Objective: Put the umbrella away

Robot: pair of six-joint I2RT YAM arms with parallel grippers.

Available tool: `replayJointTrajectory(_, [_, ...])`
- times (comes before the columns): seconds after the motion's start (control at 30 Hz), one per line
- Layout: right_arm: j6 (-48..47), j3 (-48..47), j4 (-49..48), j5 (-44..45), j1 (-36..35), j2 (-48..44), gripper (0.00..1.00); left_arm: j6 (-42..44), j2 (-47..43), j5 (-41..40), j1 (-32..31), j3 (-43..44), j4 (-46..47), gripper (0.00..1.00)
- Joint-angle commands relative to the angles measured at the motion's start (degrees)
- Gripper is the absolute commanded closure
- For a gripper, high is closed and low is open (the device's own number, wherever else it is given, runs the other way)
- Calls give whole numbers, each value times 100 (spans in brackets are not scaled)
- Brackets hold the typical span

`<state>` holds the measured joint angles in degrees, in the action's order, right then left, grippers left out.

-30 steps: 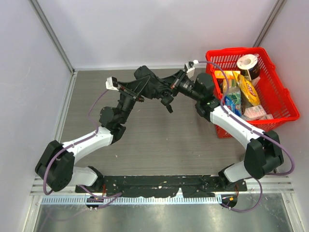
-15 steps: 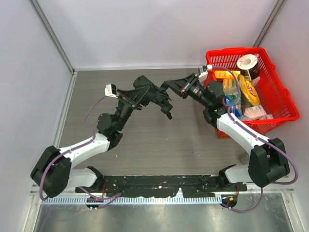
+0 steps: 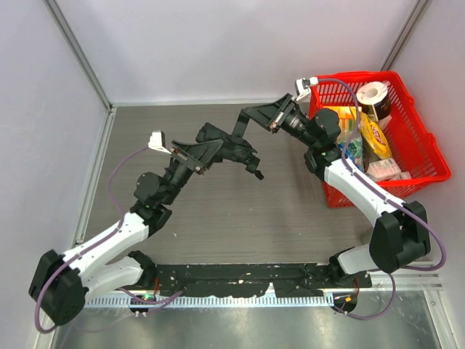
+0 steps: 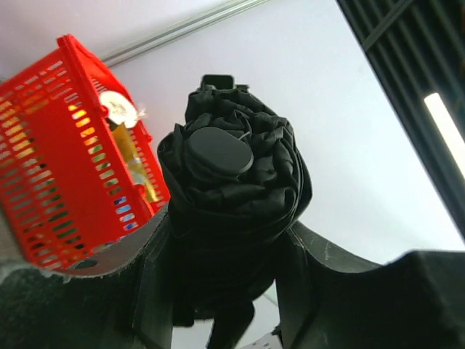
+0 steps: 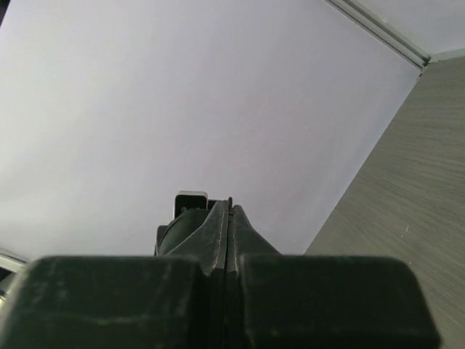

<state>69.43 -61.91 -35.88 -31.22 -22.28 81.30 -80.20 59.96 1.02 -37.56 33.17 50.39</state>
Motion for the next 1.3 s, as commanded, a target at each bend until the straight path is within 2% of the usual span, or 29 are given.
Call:
replayJointTrajectory(0.0, [-229, -200, -1112, 556, 181, -351, 99, 1076, -731, 32, -58, -178, -1687, 100])
replayJointTrajectory(0.1, [-131, 47, -1806, 495, 119, -378, 99, 1349, -837, -49, -58, -100, -2760, 100])
replayJointTrajectory(0.17, [-210, 109, -1992, 407, -4, -369, 100, 1236, -872, -338, -58, -223, -2736, 100])
replayJointTrajectory(0.23, [-307, 153, -2029, 275, -92, -369, 100, 1296, -890, -444, -58, -57, -3200, 100])
replayJointTrajectory(0.43, [-834, 732, -1616, 335, -583, -421, 99, 1236, -767, -428, 73, 339, -3255, 100])
replayJointTrajectory(0.63, [-1150, 1725, -1378, 757, -830, -553, 99, 814, -705, -286, 223, 182, -3167, 100])
replayJointTrajectory(0.77, [-1309, 2270, -1238, 898, -839, -580, 100, 726, -609, -128, 372, 41, -3527, 100])
replayJointTrajectory(0.93, [-994, 2885, -1799, 1153, -979, -159, 99, 409, -118, 442, 566, -398, -3028, 100])
replayJointTrajectory(1.03, [-887, 3202, -2352, 1495, -1190, 210, 99, 383, 505, 557, 566, -636, -2554, 100])
replayJointTrajectory(1.13, [-913, 3290, -2467, 1741, -1418, 474, 99, 295, 1060, 680, 566, -785, -2052, 100])
replayJointTrajectory(1.27, [-957, 3501, -2740, 1892, -1463, 922, 99, 453, 1394, 620, 575, -689, -2007, 100])
